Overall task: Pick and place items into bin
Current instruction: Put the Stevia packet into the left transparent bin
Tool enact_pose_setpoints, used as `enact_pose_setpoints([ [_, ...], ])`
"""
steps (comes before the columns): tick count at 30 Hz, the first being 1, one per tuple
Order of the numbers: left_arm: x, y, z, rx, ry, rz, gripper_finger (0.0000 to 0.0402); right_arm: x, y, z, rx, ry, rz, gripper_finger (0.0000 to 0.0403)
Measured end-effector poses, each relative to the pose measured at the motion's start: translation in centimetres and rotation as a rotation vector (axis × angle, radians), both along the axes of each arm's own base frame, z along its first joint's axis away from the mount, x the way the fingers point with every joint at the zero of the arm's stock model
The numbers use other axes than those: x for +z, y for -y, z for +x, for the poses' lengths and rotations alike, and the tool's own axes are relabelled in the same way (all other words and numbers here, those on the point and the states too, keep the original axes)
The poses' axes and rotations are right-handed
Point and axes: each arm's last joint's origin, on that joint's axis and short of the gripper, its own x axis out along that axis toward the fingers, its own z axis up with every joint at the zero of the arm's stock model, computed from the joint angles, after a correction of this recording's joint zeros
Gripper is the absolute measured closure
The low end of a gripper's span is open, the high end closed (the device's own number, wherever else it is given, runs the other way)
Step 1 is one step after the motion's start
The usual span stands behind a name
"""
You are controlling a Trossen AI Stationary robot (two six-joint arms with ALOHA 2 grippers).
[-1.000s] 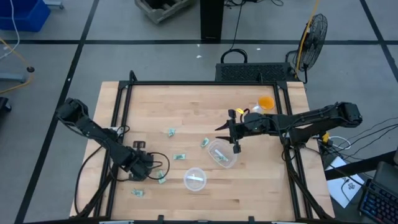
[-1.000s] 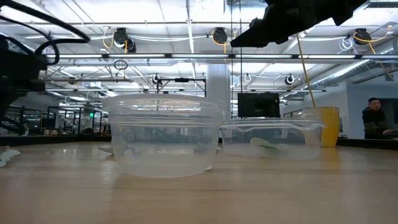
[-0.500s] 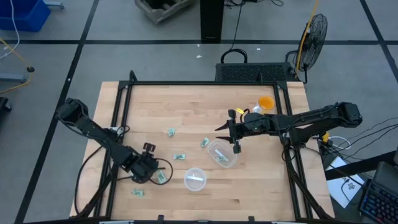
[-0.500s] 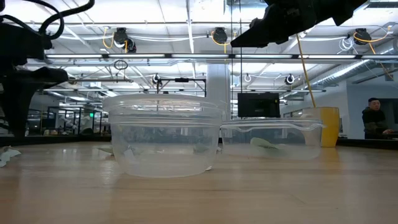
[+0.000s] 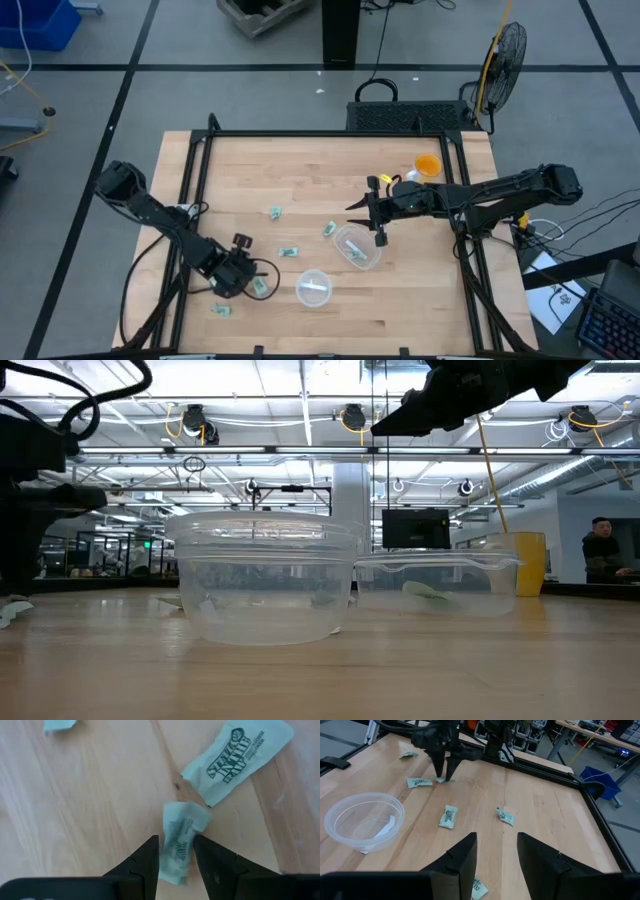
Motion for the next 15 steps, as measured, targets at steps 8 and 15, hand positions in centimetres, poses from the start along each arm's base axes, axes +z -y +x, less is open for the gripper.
enact_pose_setpoints([
  [8,-0.44,-0.17,0.04,-0.022,-0.016,0.054,0.0279,0.03,0.00,0.01,0.002,0.001,-0.004,0.0271],
  [15,-0.49,-0.19,0.09,0.052,-0.005,0.037,0.0367,0.05,0.00,0.02,0.001,0.003,-0.004,0.0271],
])
